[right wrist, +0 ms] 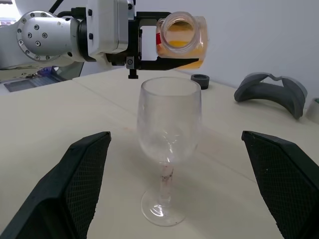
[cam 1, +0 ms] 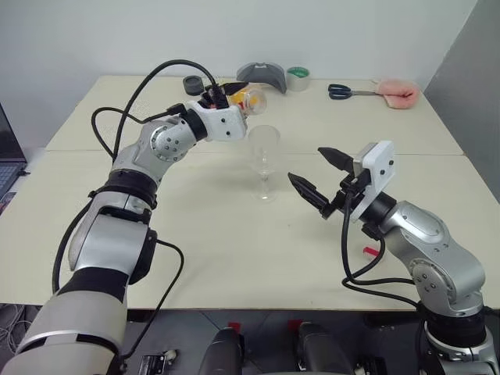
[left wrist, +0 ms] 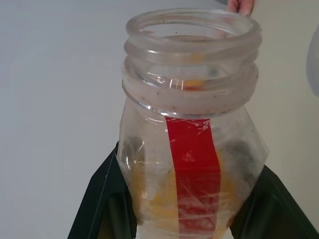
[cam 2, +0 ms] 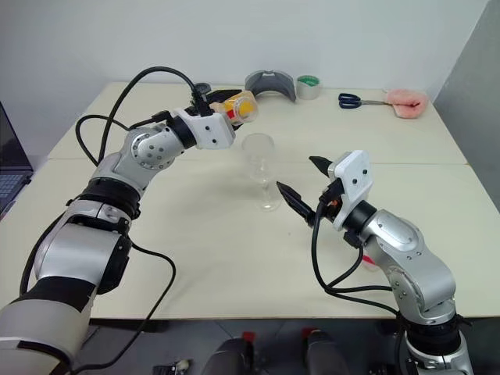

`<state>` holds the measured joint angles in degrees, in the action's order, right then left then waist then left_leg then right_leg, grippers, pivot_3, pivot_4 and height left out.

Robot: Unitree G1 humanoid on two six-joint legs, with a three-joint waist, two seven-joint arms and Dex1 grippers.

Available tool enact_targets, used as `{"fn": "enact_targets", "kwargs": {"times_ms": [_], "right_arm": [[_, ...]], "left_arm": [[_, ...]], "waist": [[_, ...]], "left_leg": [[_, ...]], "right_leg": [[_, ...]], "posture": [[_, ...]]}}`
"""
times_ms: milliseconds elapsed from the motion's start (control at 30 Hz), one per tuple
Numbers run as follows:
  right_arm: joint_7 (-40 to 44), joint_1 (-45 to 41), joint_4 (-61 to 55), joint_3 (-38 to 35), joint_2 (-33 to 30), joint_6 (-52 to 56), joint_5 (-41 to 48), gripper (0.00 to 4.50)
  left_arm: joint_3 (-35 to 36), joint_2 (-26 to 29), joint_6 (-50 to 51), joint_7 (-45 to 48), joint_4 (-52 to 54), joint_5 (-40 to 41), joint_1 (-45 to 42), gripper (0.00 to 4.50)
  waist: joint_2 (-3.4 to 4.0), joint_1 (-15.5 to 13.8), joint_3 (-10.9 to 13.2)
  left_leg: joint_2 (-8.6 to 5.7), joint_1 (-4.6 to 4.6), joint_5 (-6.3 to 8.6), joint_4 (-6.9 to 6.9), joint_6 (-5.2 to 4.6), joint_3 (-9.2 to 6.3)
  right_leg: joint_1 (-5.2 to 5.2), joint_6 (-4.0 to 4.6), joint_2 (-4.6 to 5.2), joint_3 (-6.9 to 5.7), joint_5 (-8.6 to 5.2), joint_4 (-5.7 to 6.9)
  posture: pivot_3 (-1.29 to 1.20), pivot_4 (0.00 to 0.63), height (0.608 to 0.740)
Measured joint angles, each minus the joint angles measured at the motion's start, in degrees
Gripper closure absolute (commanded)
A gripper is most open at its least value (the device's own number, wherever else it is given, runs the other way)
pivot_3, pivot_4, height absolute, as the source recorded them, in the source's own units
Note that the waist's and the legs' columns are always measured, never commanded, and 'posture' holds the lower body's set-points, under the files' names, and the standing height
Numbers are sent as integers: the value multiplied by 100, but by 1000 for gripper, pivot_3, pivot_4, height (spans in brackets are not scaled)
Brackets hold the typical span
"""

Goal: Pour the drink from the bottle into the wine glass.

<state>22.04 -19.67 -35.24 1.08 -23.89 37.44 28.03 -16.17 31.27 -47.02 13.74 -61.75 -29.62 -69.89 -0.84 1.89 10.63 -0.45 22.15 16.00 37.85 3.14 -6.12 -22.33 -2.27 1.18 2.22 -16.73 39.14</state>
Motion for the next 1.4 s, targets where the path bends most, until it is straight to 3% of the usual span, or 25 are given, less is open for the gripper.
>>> {"fn": "enact_targets", "kwargs": {"times_ms": [533, 1400], "right_arm": [[150, 99, 0, -199, 10, -97, 99, 0], [327, 288, -197, -192, -18, -184, 258, 0]], "left_arm": [[-419, 234, -217, -1201, -86, -782, -326, 2703], [-785, 293, -151, -2064, -310, -1358, -475, 2703]], "waist": [[0, -2, 0], [0, -2, 0]], "left_leg": [[0, 1, 0, 0, 0, 1], [-1, 1, 0, 4, 0, 1]], "right_leg": [[0, 0, 0, -1, 0, 0], [0, 0, 0, -2, 0, 8]], "posture": [[0, 150, 740], [0, 150, 740]]}}
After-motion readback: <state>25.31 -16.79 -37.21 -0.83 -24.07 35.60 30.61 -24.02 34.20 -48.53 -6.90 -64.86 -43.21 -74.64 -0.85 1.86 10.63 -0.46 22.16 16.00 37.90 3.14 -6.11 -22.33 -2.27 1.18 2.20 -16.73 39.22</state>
